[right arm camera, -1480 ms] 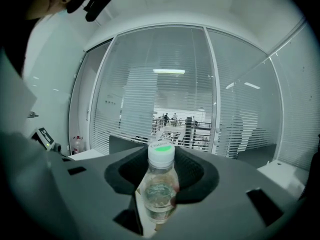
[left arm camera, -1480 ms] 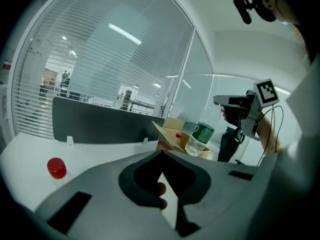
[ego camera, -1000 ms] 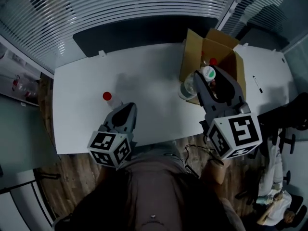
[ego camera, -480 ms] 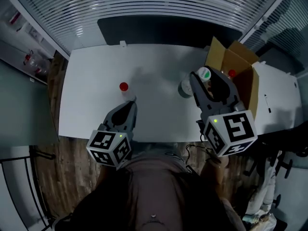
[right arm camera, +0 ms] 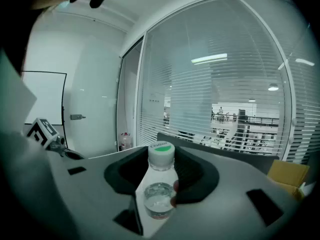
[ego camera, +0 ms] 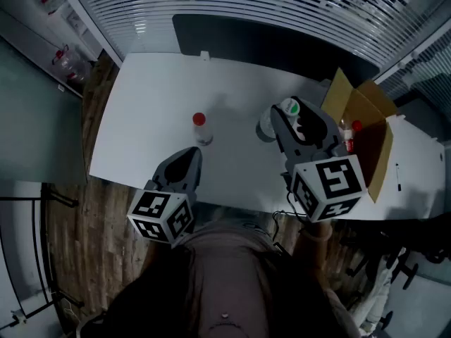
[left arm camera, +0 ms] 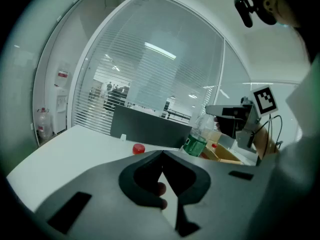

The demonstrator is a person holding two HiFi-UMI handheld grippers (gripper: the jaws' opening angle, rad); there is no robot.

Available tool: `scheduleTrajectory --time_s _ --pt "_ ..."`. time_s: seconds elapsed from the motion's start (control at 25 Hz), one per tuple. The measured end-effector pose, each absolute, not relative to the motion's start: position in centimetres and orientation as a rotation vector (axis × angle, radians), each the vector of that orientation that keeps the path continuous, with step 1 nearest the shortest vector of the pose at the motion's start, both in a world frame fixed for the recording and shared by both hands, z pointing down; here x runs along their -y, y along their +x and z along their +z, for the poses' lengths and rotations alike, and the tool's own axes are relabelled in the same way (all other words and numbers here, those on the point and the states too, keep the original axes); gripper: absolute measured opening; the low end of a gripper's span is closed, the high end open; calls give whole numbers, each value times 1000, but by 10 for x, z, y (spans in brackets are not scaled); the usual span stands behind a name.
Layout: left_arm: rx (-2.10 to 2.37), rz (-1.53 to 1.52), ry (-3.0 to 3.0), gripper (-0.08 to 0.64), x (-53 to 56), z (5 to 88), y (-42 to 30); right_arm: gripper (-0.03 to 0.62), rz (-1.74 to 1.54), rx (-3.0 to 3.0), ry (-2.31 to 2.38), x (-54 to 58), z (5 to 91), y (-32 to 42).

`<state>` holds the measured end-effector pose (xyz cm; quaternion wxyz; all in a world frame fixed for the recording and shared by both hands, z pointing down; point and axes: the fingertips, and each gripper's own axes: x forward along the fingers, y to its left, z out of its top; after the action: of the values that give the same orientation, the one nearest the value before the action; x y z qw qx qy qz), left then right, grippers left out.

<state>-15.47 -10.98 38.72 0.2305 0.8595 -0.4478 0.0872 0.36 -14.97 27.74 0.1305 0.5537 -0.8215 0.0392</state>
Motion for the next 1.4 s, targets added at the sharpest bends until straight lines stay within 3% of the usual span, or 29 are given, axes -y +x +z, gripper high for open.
scheduleTrajectory --time_s 1.4 --pt "1334 211 2297 9 129 390 -174 175 273 2348 1393 192 436 -45"
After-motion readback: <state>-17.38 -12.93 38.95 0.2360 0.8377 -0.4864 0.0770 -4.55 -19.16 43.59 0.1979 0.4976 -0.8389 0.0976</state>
